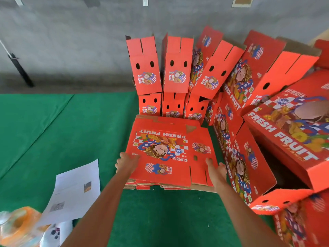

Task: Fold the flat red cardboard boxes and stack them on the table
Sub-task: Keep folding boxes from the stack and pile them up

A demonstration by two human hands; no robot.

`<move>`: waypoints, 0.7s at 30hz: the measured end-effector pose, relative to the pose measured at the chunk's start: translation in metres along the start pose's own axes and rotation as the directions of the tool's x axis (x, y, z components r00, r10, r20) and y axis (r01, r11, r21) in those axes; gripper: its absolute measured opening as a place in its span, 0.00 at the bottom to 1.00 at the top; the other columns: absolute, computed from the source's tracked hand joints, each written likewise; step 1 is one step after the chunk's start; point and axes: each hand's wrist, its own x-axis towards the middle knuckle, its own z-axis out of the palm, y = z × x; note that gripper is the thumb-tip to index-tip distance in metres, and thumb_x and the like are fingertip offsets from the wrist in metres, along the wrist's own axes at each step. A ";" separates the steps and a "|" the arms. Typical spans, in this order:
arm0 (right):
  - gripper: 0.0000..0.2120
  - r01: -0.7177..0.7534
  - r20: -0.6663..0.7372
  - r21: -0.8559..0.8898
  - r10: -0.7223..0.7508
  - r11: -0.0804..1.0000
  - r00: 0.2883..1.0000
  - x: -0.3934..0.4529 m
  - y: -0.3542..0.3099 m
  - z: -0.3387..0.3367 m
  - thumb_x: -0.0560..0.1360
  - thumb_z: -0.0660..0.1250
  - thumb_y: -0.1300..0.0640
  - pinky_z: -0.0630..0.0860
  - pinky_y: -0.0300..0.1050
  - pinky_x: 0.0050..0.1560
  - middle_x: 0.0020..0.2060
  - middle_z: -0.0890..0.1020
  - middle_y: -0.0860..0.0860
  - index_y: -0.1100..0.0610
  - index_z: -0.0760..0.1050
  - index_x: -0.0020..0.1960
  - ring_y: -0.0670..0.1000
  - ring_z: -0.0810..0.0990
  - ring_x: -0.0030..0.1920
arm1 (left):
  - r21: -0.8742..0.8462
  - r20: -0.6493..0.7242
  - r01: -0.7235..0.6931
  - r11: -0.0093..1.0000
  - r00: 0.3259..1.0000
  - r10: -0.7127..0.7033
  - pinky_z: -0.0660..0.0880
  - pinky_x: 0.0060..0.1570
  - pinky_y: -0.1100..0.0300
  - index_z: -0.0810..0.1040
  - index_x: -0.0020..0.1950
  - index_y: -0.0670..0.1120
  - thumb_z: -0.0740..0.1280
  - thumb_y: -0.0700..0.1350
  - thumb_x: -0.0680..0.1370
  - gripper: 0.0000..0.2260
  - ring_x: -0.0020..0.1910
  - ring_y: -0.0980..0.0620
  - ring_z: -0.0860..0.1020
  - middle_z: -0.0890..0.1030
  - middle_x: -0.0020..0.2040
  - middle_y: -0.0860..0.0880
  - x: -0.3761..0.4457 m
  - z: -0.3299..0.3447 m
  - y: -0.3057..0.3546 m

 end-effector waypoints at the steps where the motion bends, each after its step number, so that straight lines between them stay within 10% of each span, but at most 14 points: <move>1: 0.42 0.004 -0.008 0.023 -0.004 1.000 1.000 -0.005 0.000 -0.002 0.78 0.68 0.37 0.67 0.59 0.72 0.78 0.66 0.60 0.61 0.59 0.81 0.63 0.69 0.75 | -0.083 0.009 -0.012 0.996 1.000 0.013 0.74 0.66 0.39 0.65 0.70 0.40 0.69 0.58 0.78 0.30 0.66 0.36 0.75 0.76 0.66 0.38 -0.005 -0.002 -0.003; 5: 0.40 0.089 -0.062 0.179 -0.079 0.980 0.995 -0.034 -0.003 -0.018 0.77 0.65 0.32 0.66 0.55 0.74 0.74 0.72 0.59 0.60 0.66 0.77 0.60 0.71 0.73 | -0.311 -0.028 -0.120 0.943 0.993 0.118 0.82 0.49 0.44 0.68 0.60 0.46 0.66 0.65 0.74 0.27 0.45 0.45 0.84 0.83 0.50 0.46 -0.034 -0.016 -0.019; 10: 0.50 0.190 -0.049 0.476 -0.190 0.859 0.981 -0.075 -0.013 -0.072 0.67 0.64 0.20 0.65 0.51 0.73 0.69 0.78 0.52 0.57 0.72 0.74 0.54 0.73 0.72 | -0.434 -0.112 -0.290 0.853 0.957 0.268 0.76 0.39 0.55 0.75 0.53 0.49 0.67 0.74 0.71 0.29 0.46 0.50 0.83 0.82 0.48 0.52 -0.068 -0.042 -0.031; 18: 0.39 -0.268 0.646 0.642 -0.318 0.719 0.694 -0.130 -0.063 -0.123 0.82 0.43 0.28 0.62 0.74 0.74 0.77 0.69 0.63 0.52 0.66 0.80 0.67 0.66 0.77 | -0.543 0.047 -0.359 0.759 0.890 0.454 0.70 0.73 0.40 0.62 0.81 0.53 0.65 0.82 0.63 0.53 0.73 0.47 0.72 0.68 0.78 0.50 -0.141 -0.051 0.013; 21: 0.25 0.051 0.630 0.515 -0.418 0.856 0.655 -0.169 -0.091 -0.097 0.86 0.49 0.36 0.74 0.62 0.70 0.73 0.76 0.55 0.43 0.70 0.77 0.57 0.75 0.73 | -0.605 0.290 -0.331 0.724 0.756 0.588 0.66 0.75 0.46 0.65 0.78 0.68 0.60 0.82 0.69 0.40 0.74 0.57 0.68 0.66 0.79 0.62 -0.191 -0.042 0.054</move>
